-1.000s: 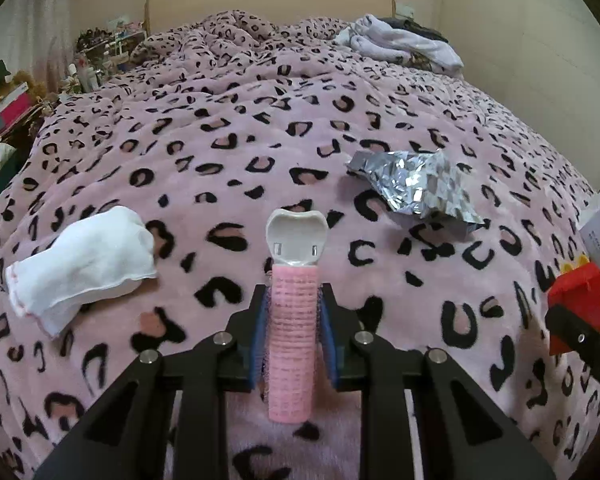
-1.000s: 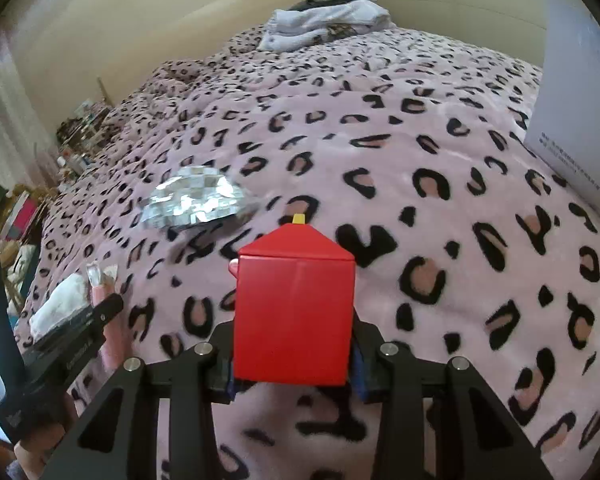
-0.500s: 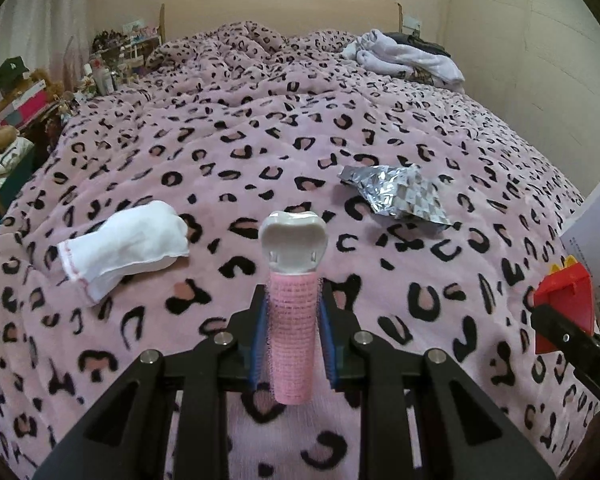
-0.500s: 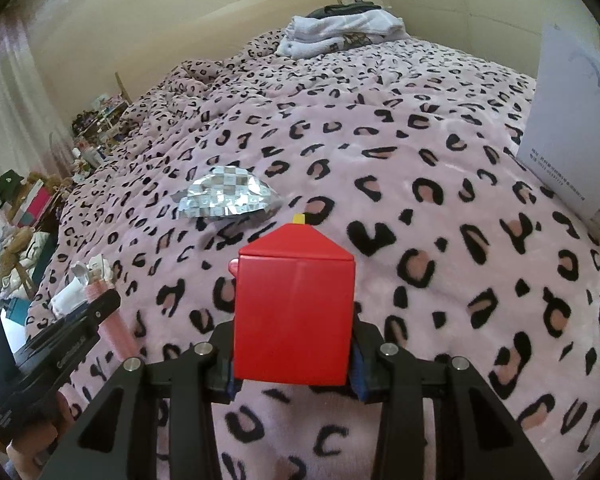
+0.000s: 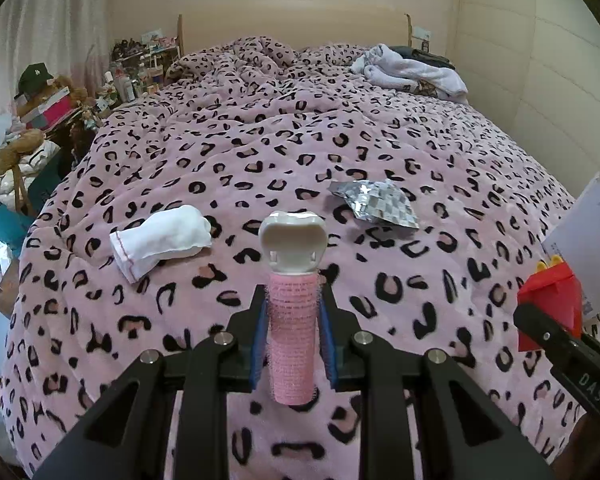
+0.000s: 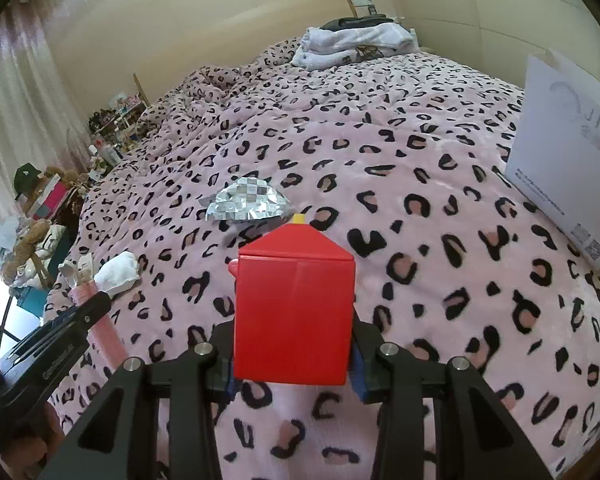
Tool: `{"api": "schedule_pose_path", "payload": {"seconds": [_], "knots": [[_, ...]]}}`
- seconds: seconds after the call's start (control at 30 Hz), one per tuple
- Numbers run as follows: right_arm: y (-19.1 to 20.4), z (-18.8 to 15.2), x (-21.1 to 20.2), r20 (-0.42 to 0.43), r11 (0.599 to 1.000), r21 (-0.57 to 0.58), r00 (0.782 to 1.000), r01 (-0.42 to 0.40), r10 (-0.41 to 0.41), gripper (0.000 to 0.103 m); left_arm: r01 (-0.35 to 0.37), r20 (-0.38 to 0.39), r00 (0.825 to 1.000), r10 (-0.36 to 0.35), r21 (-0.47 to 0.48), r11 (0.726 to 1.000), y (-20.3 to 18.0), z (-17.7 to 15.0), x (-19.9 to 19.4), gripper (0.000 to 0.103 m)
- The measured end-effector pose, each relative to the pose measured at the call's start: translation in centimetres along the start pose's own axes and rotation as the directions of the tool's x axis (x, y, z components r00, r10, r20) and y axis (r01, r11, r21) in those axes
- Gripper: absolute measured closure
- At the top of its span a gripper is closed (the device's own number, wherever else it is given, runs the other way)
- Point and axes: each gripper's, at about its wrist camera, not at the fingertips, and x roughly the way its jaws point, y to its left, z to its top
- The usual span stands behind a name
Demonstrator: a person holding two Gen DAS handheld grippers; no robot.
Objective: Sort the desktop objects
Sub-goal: 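Lift and carry the pink hair roller and red box toward the paper bag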
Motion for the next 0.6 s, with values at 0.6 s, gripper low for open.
{"api": "schedule_pose_path", "payload": {"seconds": [0.6], "knots": [[-3.6,-1.2,-5.5,0.01,1.0,0.004,1.0,-0.013,0.013,0.062,0.056,-0.016,0.998,-0.055,0.052,0.997,-6.6,-1.8,-4.4,0.079]]}}
